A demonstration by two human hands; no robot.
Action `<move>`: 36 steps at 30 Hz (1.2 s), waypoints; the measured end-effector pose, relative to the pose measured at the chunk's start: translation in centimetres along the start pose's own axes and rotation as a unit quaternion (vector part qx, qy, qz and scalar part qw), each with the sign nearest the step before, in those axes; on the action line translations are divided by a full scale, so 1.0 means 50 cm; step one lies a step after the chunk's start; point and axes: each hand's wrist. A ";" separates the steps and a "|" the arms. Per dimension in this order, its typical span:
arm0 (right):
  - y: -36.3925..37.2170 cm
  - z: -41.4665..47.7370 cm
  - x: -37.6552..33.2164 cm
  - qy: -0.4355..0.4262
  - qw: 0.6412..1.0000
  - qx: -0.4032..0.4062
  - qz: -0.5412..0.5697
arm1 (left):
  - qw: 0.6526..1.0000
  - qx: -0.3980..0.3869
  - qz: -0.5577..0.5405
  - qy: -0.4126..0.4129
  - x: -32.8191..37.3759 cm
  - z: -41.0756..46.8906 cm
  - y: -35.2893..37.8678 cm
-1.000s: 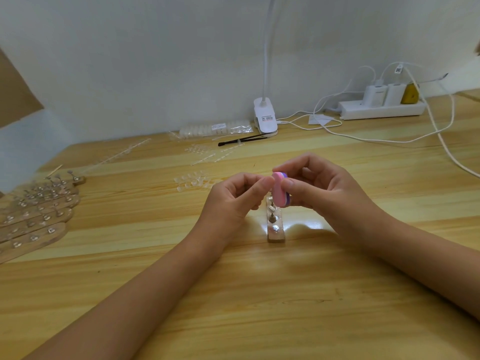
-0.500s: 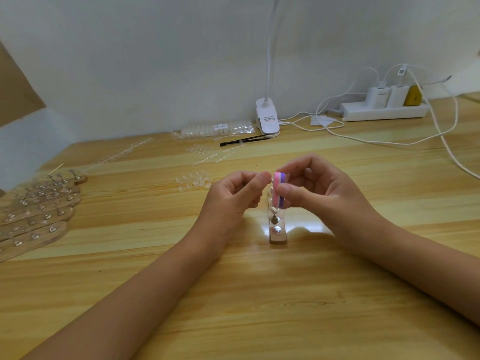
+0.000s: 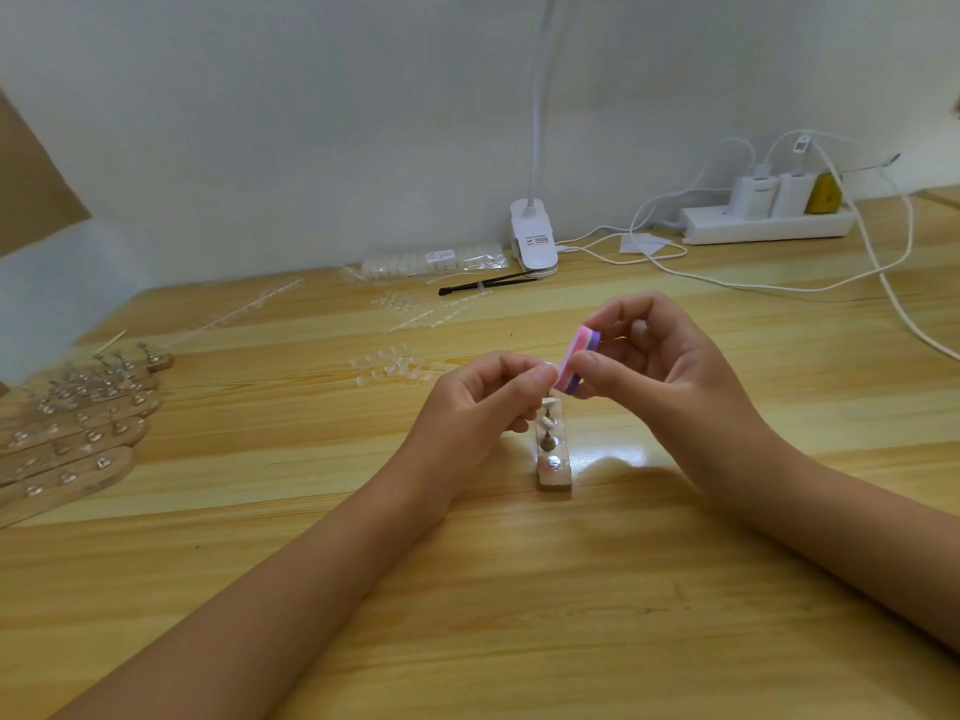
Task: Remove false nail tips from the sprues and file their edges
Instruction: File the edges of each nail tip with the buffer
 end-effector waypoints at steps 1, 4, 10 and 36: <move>0.000 0.000 0.000 -0.001 1.000 -0.001 -0.001 | 1.000 -0.003 0.002 0.000 0.000 -0.001 -0.001; 0.000 0.001 -0.002 -0.001 1.000 0.003 0.012 | 1.000 0.000 -0.004 -0.012 0.001 0.001 -0.001; 0.003 -0.001 -0.006 0.013 0.999 -0.027 0.022 | 0.994 0.013 -0.092 -0.059 0.003 0.009 -0.010; 0.006 -0.011 0.011 -0.026 0.997 -0.071 -0.030 | 0.986 -0.104 -0.093 -0.093 0.010 0.013 -0.027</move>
Point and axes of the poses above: each hand's wrist, its own z-axis towards the middle knuckle, its own y-axis out of the palm, x = y × z, and after that the axes turned 1 degree about -y, right-handed
